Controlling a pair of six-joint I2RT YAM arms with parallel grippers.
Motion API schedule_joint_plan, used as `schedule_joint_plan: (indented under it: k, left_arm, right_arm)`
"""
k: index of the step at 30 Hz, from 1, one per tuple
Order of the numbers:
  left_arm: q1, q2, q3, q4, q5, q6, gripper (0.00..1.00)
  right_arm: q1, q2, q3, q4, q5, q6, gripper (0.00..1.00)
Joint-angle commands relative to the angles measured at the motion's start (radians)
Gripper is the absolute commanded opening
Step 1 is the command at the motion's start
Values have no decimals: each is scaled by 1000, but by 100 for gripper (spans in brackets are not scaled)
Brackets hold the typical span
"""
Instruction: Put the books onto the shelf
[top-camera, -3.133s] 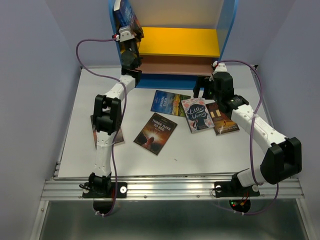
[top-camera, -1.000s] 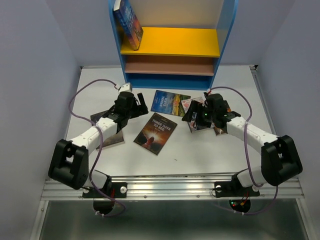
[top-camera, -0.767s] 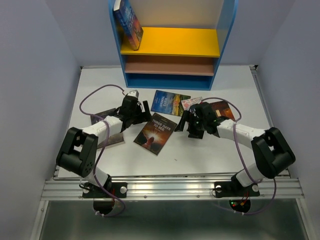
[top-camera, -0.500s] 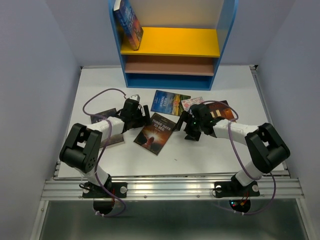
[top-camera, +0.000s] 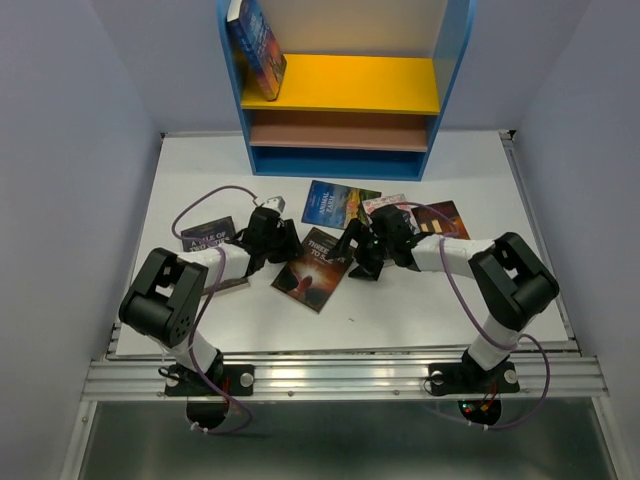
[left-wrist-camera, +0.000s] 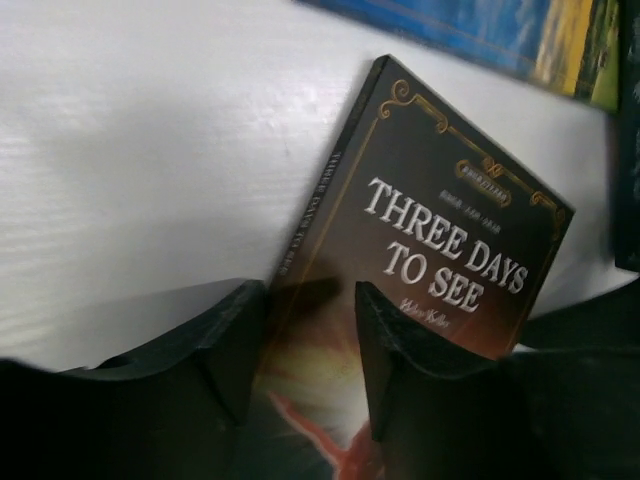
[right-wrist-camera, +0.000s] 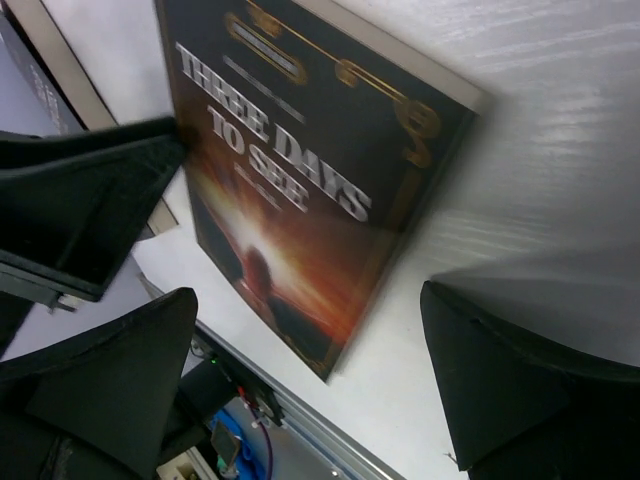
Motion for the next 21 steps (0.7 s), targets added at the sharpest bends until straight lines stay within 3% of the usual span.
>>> schedule_joint_plan:
  k: [1, 5, 11, 17, 21]
  left_arm:
    - [-64, 16, -91, -122, 114, -57, 49]
    - [-110, -29, -122, -103, 172, -109, 42]
    - [-125, -84, -163, -76, 209, -121, 39]
    - [-127, -50, -157, -77, 218, -110, 33]
    - [-127, -55, -136, -94, 203, -101, 32]
  right_arm:
    - [12, 44, 33, 0, 7, 6, 100]
    - [12, 58, 74, 7, -25, -14, 100]
    - [12, 38, 113, 65, -113, -34, 98]
    - [12, -26, 85, 193, -183, 12, 86]
    - [12, -28, 68, 233, -219, 41, 70]
